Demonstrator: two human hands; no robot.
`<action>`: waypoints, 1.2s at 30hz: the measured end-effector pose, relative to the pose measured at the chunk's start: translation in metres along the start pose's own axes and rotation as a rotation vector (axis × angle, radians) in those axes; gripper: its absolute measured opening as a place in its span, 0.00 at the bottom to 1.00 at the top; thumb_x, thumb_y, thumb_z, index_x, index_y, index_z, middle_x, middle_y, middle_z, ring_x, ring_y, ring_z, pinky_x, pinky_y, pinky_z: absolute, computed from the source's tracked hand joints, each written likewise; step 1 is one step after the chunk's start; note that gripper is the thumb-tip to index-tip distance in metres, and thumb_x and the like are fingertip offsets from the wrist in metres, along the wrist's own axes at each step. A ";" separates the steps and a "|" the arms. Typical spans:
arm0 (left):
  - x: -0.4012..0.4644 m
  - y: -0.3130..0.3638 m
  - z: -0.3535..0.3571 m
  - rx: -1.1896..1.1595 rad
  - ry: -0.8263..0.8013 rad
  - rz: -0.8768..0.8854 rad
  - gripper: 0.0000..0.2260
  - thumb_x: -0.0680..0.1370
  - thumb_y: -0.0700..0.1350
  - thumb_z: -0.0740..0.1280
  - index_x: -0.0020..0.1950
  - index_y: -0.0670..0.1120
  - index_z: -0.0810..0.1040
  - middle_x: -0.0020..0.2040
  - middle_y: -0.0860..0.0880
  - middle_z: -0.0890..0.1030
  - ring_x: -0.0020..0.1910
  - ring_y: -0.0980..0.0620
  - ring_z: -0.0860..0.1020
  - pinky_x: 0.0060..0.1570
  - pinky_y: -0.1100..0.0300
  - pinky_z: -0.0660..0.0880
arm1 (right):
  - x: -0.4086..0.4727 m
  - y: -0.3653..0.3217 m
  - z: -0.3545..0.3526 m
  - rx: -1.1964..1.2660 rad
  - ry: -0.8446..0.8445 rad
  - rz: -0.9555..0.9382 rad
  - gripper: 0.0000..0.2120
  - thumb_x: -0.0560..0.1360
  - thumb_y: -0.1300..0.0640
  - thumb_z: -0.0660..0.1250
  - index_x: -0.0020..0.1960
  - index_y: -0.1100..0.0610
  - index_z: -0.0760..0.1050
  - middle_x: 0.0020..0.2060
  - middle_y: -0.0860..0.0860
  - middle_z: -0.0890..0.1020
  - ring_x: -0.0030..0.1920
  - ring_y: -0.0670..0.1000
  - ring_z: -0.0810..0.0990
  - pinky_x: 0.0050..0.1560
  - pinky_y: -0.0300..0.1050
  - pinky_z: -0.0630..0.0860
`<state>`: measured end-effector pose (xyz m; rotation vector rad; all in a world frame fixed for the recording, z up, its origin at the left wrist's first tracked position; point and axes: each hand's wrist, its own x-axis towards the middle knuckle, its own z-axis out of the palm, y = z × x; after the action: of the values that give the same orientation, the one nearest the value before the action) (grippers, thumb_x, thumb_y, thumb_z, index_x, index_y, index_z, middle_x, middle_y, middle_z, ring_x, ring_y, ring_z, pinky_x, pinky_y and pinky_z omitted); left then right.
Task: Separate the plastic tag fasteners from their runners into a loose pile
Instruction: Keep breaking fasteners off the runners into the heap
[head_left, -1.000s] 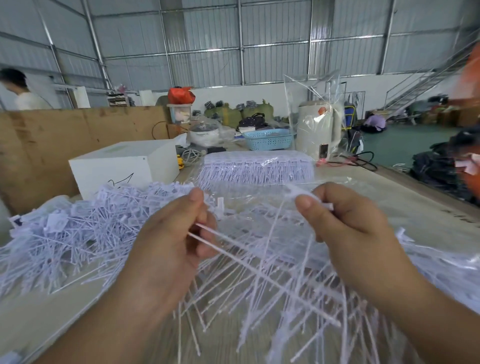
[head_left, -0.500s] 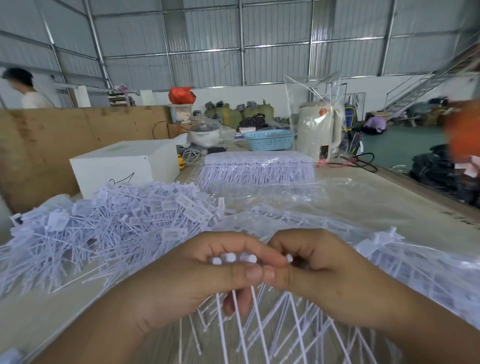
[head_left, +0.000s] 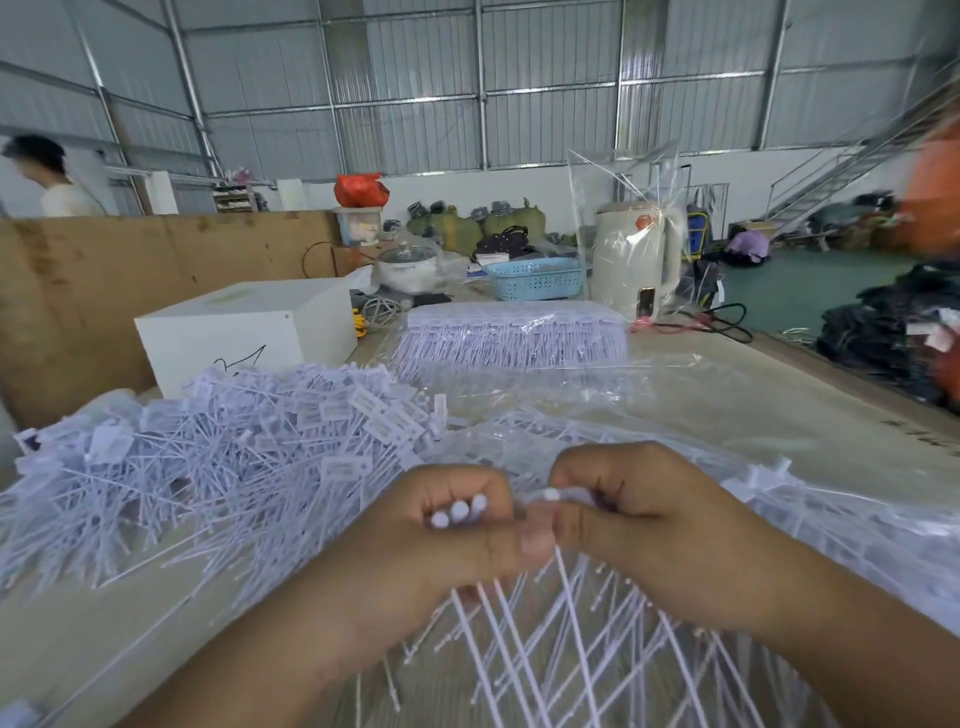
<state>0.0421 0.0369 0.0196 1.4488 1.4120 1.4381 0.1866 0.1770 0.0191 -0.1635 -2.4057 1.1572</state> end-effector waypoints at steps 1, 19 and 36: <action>0.001 -0.002 0.004 -0.028 0.100 0.027 0.14 0.64 0.53 0.75 0.26 0.50 0.72 0.25 0.49 0.68 0.26 0.54 0.67 0.30 0.66 0.66 | 0.000 -0.001 0.003 -0.033 0.056 -0.013 0.20 0.71 0.37 0.65 0.33 0.51 0.69 0.24 0.43 0.65 0.25 0.42 0.62 0.27 0.36 0.60; -0.002 -0.003 0.003 -0.036 -0.040 0.035 0.10 0.64 0.44 0.72 0.45 0.49 0.79 0.32 0.54 0.76 0.29 0.55 0.72 0.31 0.64 0.70 | -0.003 -0.001 0.009 0.162 -0.123 -0.077 0.16 0.76 0.37 0.63 0.58 0.44 0.72 0.36 0.52 0.80 0.35 0.56 0.77 0.38 0.59 0.74; -0.002 0.002 -0.005 0.114 -0.080 -0.042 0.10 0.66 0.50 0.74 0.32 0.52 0.74 0.30 0.57 0.72 0.30 0.60 0.68 0.31 0.69 0.65 | -0.002 -0.001 -0.009 -0.216 -0.141 -0.005 0.18 0.76 0.42 0.67 0.38 0.56 0.73 0.27 0.48 0.68 0.28 0.44 0.66 0.31 0.44 0.64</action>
<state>0.0383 0.0331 0.0222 1.5199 1.4865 1.2779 0.1928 0.1822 0.0240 -0.1484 -2.6519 0.9328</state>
